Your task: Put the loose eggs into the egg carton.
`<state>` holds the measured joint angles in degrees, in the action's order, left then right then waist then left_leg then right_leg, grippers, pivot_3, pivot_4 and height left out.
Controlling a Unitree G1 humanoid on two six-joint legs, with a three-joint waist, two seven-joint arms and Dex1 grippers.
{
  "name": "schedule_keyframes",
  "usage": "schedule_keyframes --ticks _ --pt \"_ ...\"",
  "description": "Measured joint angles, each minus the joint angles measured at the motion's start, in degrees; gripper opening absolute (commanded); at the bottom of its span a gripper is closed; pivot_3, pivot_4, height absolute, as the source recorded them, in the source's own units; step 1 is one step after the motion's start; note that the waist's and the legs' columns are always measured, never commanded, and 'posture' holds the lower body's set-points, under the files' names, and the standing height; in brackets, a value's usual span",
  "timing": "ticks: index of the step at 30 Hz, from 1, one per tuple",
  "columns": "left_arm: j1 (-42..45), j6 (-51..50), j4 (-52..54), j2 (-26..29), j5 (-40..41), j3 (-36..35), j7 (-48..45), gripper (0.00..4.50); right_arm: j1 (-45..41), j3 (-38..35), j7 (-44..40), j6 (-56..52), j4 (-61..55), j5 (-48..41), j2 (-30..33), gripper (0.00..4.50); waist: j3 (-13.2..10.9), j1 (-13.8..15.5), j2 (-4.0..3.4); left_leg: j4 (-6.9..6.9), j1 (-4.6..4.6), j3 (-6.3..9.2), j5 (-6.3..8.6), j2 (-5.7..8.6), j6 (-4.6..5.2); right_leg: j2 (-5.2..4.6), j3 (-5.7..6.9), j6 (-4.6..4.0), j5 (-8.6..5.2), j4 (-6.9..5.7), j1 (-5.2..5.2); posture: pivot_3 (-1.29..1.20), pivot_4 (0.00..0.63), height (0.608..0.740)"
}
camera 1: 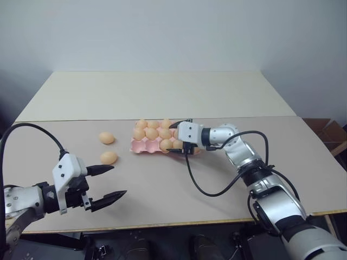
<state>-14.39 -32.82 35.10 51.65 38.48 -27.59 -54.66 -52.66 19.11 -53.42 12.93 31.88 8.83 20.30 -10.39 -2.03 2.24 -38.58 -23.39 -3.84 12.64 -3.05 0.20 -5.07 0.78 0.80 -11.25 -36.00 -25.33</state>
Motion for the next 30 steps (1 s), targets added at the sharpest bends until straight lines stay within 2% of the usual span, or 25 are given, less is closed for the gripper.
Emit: schedule_keyframes --ticks 6,11,14,18,22,25,30 --pt "-2.39 0.09 0.06 -0.25 -0.16 -1.83 -0.06 4.5 9.14 -3.95 -5.42 -3.25 -17.01 -6.03 9.17 4.46 0.0 0.79 0.0 0.21 -0.01 -0.03 0.0 0.03 0.0 -0.04 0.0 0.13 0.03 0.16 -0.01 0.0 0.15 0.74" --pt "-7.88 0.52 -0.62 -0.8 -1.42 -9.41 -1.0 4.5 19.29 -9.97 -12.21 -8.65 -30.7 -12.9 22.12 4.46 0.01 1.35 0.01 0.32 0.1 -0.06 0.0 0.04 -0.01 -0.05 0.03 0.24 -0.33 0.21 0.01 0.0 0.15 0.74" --pt "-10.46 0.78 -3.19 -2.12 -2.79 -14.46 -1.01 4.5 24.63 -12.81 -13.67 -11.73 -35.09 -15.05 26.57 4.46 0.01 1.1 0.03 0.32 0.17 -0.07 0.01 0.0 -0.01 -0.03 0.02 0.25 -0.36 0.18 0.01 0.0 0.15 0.74" --pt "-12.67 1.67 -6.21 -2.3 -5.32 -19.53 -1.01 4.5 28.42 -13.86 -13.5 -16.07 -40.18 -17.76 27.43 4.46 0.01 0.96 0.03 0.31 0.24 -0.06 0.05 -0.01 -0.09 -0.06 0.01 0.21 -0.34 0.09 -0.01 0.0 0.15 0.74" --pt "-11.61 1.69 -7.42 -2.3 -5.86 -19.89 -0.53 4.5 29.0 -13.98 -11.75 -18.78 -43.23 -19.12 27.27 4.46 0.02 1.37 0.04 0.29 0.21 -0.05 0.18 0.02 -0.34 -0.12 0.05 0.21 -0.34 0.1 0.0 0.0 0.15 0.74" --pt "-5.61 2.58 -9.83 -3.09 -6.83 -17.91 2.56 4.5 29.52 -13.98 -10.92 -20.44 -44.73 -19.25 27.18 4.46 0.02 2.05 0.04 0.29 0.12 -0.04 0.16 0.07 -0.31 -0.14 0.07 0.21 -0.34 0.13 -0.02 0.0 0.15 0.74" --pt "5.85 5.36 -16.73 -7.04 -10.03 -7.14 8.08 4.5 30.22 -13.92 -9.51 -22.2 -46.34 -19.28 26.58 4.46 0.07 2.56 0.09 0.29 0.06 -0.05 -0.01 0.09 -0.02 -0.12 0.05 0.22 -0.33 0.2 0.04 0.0 0.15 0.74"
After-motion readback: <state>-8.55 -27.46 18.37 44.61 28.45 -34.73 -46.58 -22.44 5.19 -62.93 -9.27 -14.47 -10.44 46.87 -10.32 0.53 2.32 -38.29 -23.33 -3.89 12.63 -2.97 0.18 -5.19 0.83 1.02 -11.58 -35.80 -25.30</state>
